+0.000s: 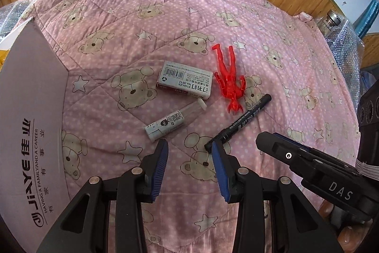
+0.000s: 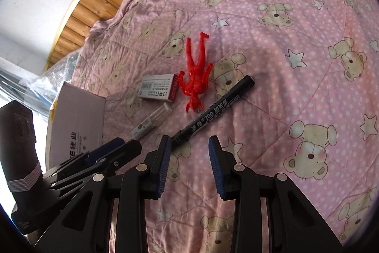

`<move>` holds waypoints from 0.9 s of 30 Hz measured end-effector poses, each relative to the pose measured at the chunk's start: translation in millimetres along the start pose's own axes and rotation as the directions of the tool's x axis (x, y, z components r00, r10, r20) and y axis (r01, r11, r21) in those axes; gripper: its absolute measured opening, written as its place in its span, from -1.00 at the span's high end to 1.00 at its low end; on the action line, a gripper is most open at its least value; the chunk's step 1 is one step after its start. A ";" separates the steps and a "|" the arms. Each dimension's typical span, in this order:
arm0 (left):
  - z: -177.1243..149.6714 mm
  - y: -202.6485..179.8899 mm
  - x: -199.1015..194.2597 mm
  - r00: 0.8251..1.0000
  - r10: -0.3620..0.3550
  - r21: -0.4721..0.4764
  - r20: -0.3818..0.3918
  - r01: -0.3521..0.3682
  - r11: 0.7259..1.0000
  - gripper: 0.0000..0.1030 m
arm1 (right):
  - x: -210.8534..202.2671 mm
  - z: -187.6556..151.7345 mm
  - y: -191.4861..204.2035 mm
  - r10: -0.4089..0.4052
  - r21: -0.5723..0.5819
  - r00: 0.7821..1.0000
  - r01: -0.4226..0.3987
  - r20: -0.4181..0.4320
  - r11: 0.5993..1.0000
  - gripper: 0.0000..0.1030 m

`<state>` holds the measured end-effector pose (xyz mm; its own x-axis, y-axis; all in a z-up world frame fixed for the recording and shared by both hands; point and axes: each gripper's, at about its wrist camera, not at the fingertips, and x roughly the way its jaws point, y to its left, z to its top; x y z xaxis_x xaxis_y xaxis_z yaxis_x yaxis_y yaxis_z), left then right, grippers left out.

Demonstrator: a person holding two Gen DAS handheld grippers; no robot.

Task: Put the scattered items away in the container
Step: 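Move both tools from the box toward the black marker and clear tube, then close the right tool on the black marker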

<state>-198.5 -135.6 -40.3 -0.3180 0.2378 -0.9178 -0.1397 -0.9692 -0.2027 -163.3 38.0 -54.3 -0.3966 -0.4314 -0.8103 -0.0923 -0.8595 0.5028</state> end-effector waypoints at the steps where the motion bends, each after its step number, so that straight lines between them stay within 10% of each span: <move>1: 1.8 0.8 3.6 1.000 0.003 -0.001 -0.005 -0.003 1.000 0.22 | 3.0 2.0 -1.3 -0.007 0.003 1.000 0.007 -0.003 1.000 0.29; 16: 25.4 5.0 35.2 1.000 -0.004 0.011 0.013 0.004 1.000 0.09 | 41.3 28.7 -0.9 -0.112 -0.043 0.994 0.111 -0.013 0.993 0.30; 27: 21.5 15.7 33.1 0.999 -0.025 -0.007 0.033 0.025 1.000 0.67 | 47.3 33.9 9.7 -0.115 -0.101 0.993 0.114 -0.004 0.988 0.57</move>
<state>-231.4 -141.5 -66.6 -0.3448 0.2640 -0.9008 -0.1409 -0.9633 -0.2284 -213.9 18.6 -77.5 -0.3797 -0.3312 -0.8638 -0.0440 -0.9262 0.3745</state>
